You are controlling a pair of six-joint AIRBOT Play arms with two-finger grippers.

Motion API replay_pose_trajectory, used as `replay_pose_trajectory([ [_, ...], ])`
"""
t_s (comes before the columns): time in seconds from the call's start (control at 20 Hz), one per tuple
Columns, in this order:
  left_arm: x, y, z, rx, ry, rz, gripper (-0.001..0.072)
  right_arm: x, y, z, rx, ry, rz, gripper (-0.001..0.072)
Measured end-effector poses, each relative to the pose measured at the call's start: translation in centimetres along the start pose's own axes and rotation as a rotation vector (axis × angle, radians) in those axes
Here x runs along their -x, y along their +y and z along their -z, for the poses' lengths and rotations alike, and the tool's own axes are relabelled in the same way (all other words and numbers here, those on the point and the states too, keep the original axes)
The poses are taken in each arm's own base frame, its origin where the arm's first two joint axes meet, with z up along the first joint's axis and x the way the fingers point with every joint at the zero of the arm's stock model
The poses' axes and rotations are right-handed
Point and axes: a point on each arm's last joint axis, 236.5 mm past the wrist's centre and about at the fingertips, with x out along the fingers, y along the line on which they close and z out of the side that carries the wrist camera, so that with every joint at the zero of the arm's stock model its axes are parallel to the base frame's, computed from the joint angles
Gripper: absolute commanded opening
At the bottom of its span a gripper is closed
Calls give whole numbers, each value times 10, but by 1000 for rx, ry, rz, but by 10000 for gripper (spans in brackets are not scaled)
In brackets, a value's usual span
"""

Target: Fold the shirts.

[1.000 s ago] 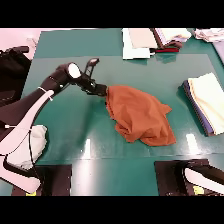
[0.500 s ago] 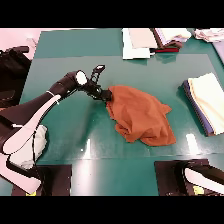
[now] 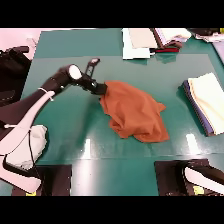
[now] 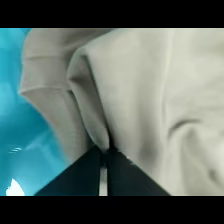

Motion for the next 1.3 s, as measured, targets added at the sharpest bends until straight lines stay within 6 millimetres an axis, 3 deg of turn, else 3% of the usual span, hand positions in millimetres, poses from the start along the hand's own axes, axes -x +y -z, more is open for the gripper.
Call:
replay_pose_trajectory([
  [0.1,32,15,-18,-27,-56,-50,25,-3,-24,28,-68,68,35,16],
  [0.2,58,26,-30,-49,-97,-94,25,-12,-52,69,-164,151,67,34],
  [0.25,67,31,-31,-64,-103,-115,25,-19,-65,95,-220,202,78,221],
  [0.3,73,34,-31,-74,-102,-127,25,-27,-74,122,-274,254,84,456],
  [0.35,78,36,-31,-83,-101,-138,25,-37,-83,152,-331,309,85,484],
  [0.55,87,41,-29,-98,-90,-159,25,-73,-96,266,-555,495,67,481],
  [0.65,87,42,-27,-99,-83,-162,25,-88,-93,308,-645,553,40,466],
  [0.75,88,42,-27,-100,-84,-163,25,-103,-85,337,-702,593,8,439],
  [0.9,89,42,-26,-101,-79,-164,25,-127,-69,362,-705,654,-20,424],
  [0.95,89,43,-26,-102,-77,-164,25,-136,-64,366,-688,667,-26,346],
  [1.05,88,43,-23,-102,-68,-164,26,-153,-55,369,-646,686,-35,15],
  [1.2,92,42,-22,-105,-61,-168,25,-173,-47,359,-549,691,-40,15],
  [1.3,105,42,-26,-124,-84,-187,25,-177,-48,335,-454,653,-32,14],
])
